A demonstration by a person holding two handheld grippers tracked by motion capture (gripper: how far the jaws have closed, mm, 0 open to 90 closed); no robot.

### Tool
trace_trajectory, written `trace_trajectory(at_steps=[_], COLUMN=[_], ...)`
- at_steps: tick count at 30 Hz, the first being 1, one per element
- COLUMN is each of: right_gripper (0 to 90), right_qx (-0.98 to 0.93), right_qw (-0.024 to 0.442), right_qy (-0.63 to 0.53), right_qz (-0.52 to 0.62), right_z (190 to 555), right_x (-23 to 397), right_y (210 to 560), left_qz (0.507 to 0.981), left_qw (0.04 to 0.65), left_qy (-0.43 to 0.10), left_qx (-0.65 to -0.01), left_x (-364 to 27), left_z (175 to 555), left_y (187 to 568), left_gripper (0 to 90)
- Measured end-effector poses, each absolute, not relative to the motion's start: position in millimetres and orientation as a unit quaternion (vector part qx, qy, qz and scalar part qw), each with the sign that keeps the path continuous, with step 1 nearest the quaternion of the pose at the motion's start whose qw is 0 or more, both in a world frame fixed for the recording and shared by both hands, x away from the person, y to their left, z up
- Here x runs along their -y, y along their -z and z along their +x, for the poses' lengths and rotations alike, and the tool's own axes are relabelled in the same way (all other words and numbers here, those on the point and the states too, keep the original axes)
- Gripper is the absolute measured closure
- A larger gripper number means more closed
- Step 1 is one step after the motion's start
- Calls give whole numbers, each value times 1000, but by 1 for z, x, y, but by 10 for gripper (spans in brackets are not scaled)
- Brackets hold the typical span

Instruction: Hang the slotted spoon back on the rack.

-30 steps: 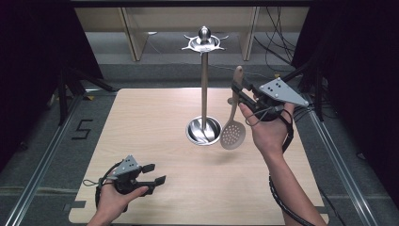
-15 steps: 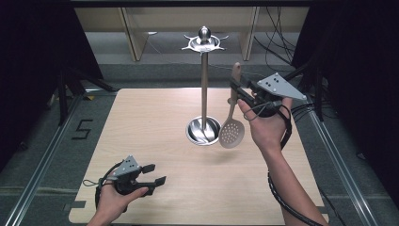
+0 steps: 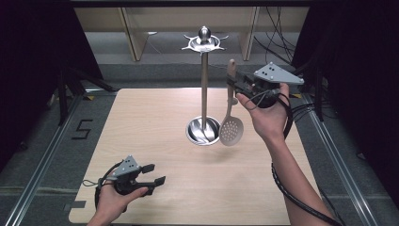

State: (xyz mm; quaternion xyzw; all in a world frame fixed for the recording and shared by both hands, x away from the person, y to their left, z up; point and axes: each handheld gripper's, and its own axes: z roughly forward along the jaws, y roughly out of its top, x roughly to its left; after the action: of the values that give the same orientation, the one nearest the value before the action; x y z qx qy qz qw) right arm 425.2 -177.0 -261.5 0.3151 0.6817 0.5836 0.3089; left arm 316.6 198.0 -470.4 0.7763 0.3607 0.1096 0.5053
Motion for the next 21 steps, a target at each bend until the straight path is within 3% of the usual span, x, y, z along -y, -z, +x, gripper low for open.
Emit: trace_trajectory(at_steps=[15, 21], right_gripper=[681, 681], right_qx=[-710, -709], right_qw=[276, 284], right_qy=[-580, -579], right_qz=[290, 285], right_z=[441, 446], right_x=[187, 185], right_y=[250, 244], left_qz=[777, 777], left_qw=[504, 505], left_qy=[-108, -107], left_qx=[-360, -360], left_x=[-198, -198], left_z=[318, 318], left_y=[471, 472], left_gripper=[321, 322])
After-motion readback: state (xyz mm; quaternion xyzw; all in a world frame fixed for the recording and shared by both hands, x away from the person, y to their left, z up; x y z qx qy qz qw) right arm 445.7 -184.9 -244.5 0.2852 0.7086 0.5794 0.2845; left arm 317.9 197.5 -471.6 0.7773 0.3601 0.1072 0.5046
